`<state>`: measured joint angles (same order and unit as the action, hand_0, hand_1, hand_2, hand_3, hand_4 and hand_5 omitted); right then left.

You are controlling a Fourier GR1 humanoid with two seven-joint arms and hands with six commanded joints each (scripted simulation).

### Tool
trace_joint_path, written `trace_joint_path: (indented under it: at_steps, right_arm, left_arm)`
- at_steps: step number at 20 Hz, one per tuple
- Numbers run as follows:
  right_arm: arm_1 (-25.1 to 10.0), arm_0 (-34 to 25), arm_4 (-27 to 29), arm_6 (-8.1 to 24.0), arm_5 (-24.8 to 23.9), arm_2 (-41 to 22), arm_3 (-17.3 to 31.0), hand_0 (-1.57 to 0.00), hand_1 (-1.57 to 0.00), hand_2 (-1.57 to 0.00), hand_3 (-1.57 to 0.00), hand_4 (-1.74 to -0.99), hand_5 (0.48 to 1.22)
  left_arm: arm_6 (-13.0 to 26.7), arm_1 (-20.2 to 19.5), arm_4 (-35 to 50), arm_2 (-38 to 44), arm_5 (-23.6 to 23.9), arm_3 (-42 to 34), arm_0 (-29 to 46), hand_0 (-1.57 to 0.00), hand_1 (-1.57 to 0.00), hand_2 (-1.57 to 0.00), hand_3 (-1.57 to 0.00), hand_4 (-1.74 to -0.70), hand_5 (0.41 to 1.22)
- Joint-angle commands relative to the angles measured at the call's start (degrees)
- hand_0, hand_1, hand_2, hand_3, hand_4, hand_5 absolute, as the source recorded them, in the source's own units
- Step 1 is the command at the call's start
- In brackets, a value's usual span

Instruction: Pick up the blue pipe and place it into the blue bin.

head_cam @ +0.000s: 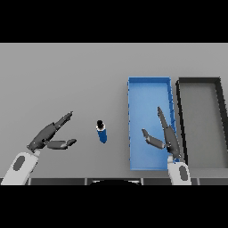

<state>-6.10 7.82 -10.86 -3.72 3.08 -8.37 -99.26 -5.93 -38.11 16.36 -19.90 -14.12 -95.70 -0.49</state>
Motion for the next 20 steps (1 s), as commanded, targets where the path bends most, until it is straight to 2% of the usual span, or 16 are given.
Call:
trace_joint_path:
  at_steps: [1,3,4,6,10,12,15,17,20]
  right_arm:
    - [-0.04,-1.22,0.0,0.98,-0.41,0.57,0.89,0.0,0.0,0.0,0.0,-1.208,0.611]
    - [-0.21,-0.64,-0.25,0.5,-0.6,0.52,0.21,0.0,0.0,0.0,0.0,-1.211,0.613]
    - [-0.3,-1.06,-0.02,1.34,-0.59,0.81,0.43,0.0,0.0,0.0,0.0,-1.212,0.613]
    - [-0.1,0.15,0.13,0.44,-0.28,0.35,-0.6,0.0,0.0,0.0,0.0,-1.221,0.618]
    - [0.55,0.18,-0.65,1.66,-0.84,-0.29,-1.45,0.0,0.0,0.0,0.0,-1.23,0.622]
    - [0.09,-0.29,-0.07,2.39,-0.59,0.38,-1.17,0.0,0.0,0.0,0.0,-1.229,0.622]
    - [-0.16,0.8,0.3,0.91,-0.61,0.83,-1.43,0.0,0.0,0.0,0.0,-1.218,0.612]
    - [-0.03,0.59,0.17,1.63,-0.6,0.61,-1.69,0.0,0.0,0.0,0.0,-1.208,0.608]
    - [-0.15,1.31,-0.24,1.55,-0.76,0.51,-2.02,0.0,0.0,0.0,0.0,-1.201,0.605]
  left_arm:
    - [0.91,0.37,-0.51,-1.16,-0.46,-0.54,-0.2,0.0,0.0,0.0,0.0,-1.14,0.503]
    - [0.11,2.04,-2.84,-3.54,-0.71,-0.75,0.24,0.0,0.0,0.0,0.0,-1.17,0.49]
    - [0.5,3.26,-4.4,-4.81,-0.07,-0.99,0.0,0.0,0.0,0.0,0.0,-1.18,0.484]
    - [0.8,4.91,-6.54,-6.21,0.8,-0.43,-0.75,0.0,0.0,0.0,0.0,-1.18,0.469]
    - [0.05,9.02,-9.11,-8.48,1.69,2.13,-1.99,0.0,0.0,0.0,0.0,-1.19,0.465]
    - [1.5,11.89,-9.56,-9.76,1.62,4.74,-2.92,0.0,0.0,0.0,0.0,-1.21,0.468]
    - [1.96,15.96,-9.89,-10.59,1.7,8.42,-5.53,0.0,0.0,0.0,0.0,-1.19,0.469]
    - [3.01,18.01,-11.02,-11.23,2.25,10.65,-7.41,0.0,0.0,0.0,0.0,-1.17,0.464]
    - [2.37,20.17,-13.76,-12.12,2.6,15.13,-10.37,0.0,0.0,0.0,0.0,-1.13,0.462]
